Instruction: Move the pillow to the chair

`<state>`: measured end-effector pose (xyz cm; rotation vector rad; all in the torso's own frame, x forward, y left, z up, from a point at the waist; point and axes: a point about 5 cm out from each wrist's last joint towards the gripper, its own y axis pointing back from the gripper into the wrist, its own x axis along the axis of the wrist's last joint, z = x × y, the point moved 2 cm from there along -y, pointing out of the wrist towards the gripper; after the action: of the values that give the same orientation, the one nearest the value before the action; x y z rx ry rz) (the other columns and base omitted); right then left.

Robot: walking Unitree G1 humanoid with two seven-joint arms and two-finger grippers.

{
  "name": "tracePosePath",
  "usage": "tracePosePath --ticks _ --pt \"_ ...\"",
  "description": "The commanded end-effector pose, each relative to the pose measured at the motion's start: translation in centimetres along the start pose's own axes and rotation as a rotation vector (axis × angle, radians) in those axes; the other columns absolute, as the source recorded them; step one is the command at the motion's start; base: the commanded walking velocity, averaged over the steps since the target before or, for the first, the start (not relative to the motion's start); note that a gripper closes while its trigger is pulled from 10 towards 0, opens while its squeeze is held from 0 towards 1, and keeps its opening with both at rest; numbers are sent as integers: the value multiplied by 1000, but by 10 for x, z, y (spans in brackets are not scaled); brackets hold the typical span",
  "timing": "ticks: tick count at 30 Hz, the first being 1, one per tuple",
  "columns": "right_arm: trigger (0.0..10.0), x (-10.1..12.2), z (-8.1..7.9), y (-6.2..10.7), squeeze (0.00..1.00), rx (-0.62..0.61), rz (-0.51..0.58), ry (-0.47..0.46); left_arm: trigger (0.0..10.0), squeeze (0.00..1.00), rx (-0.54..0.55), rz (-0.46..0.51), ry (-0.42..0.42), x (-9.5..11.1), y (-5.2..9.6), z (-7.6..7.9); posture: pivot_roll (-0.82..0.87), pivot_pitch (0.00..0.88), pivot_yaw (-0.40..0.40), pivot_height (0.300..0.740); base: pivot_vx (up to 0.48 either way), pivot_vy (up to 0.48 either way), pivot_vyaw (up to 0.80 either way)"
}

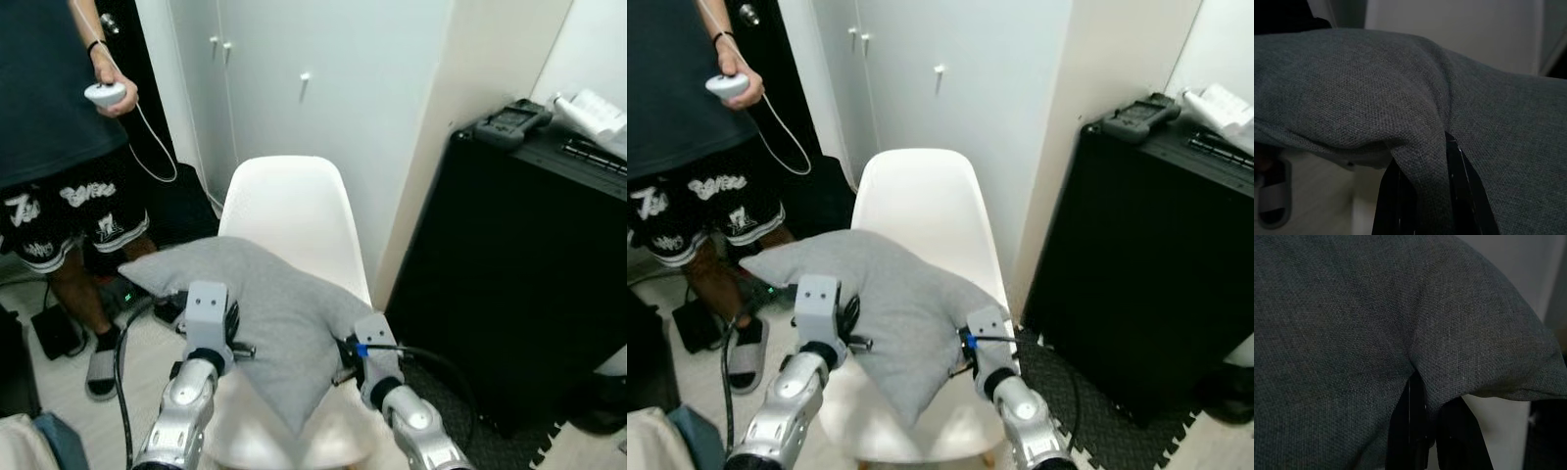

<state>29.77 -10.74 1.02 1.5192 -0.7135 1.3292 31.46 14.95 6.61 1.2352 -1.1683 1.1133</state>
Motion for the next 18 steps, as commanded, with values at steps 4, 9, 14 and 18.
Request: tracePosePath --ticks 4,9,14,18 --pt "10000 -2 10 3 0 -37 -8 5 10000 0 8 19 -7 4 -1 -3 69 73 7 710 0 0 0" --pt "10000 -2 10 2 0 -37 -8 6 10000 0 18 19 -7 4 -1 -5 70 74 6 710 0 0 0" --pt "10000 -2 11 2 0 -35 -11 7 10000 0 20 19 -8 4 -1 -6 68 74 5 710 0 0 0" --pt "10000 -2 11 2 0 -36 -10 9 10000 0 20 17 -12 4 -1 -6 65 76 5 710 0 0 0"
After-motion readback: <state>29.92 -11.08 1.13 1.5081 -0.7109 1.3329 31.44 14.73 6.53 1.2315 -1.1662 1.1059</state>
